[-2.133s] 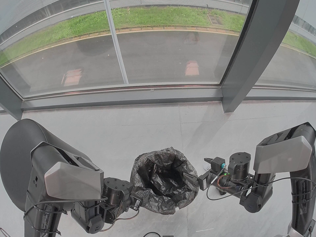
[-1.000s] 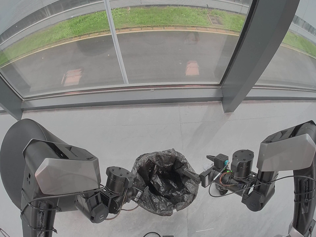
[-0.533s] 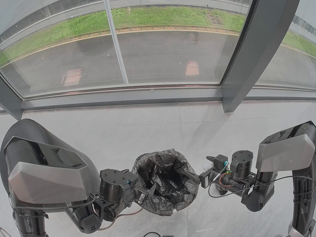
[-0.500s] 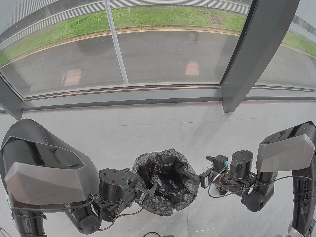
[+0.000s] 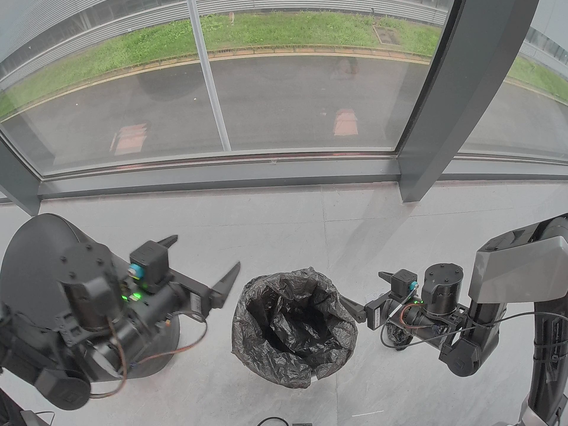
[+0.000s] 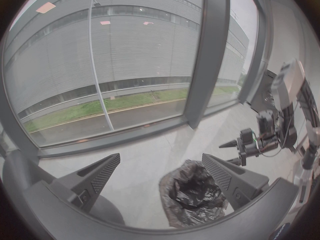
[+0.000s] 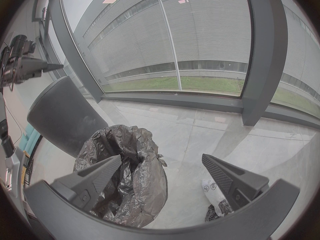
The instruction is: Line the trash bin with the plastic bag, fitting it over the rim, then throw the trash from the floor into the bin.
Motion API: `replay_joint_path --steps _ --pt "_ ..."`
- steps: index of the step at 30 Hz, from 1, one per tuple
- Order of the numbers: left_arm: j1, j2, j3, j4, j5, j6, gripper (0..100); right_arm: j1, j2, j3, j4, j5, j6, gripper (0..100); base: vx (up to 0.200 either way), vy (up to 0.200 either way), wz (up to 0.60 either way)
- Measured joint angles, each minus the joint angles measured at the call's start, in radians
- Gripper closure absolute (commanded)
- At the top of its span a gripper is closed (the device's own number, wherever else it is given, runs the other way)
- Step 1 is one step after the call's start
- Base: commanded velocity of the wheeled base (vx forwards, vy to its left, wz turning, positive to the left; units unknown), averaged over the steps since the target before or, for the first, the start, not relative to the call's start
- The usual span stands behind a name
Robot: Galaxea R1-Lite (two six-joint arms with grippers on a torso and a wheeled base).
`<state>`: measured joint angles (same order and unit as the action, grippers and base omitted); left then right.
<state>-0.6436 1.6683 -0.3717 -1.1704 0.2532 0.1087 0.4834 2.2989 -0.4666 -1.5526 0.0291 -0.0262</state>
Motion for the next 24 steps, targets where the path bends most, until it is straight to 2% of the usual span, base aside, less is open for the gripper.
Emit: replay_joint_path --steps 5,12,18,24 --pt "0.094 -0.241 0.031 0.164 0.001 -0.013 0 -0.013 -0.034 0.000 0.000 -0.037 -0.010 0 0.000 0.000 0.00" --pt "0.237 -0.570 0.068 0.523 -0.014 -0.083 0 -0.065 -0.103 -0.002 0.000 -0.070 -0.038 0 0.000 0.000 0.00" --pt "0.370 -0.760 0.090 0.682 -0.040 -0.138 0 -0.121 -0.140 -0.001 0.000 -0.082 -0.051 0 0.000 0.000 0.00" --pt "0.493 -0.923 0.136 0.753 -0.048 -0.154 0 -0.151 -0.156 0.002 0.000 -0.083 -0.047 0 0.000 0.000 0.00"
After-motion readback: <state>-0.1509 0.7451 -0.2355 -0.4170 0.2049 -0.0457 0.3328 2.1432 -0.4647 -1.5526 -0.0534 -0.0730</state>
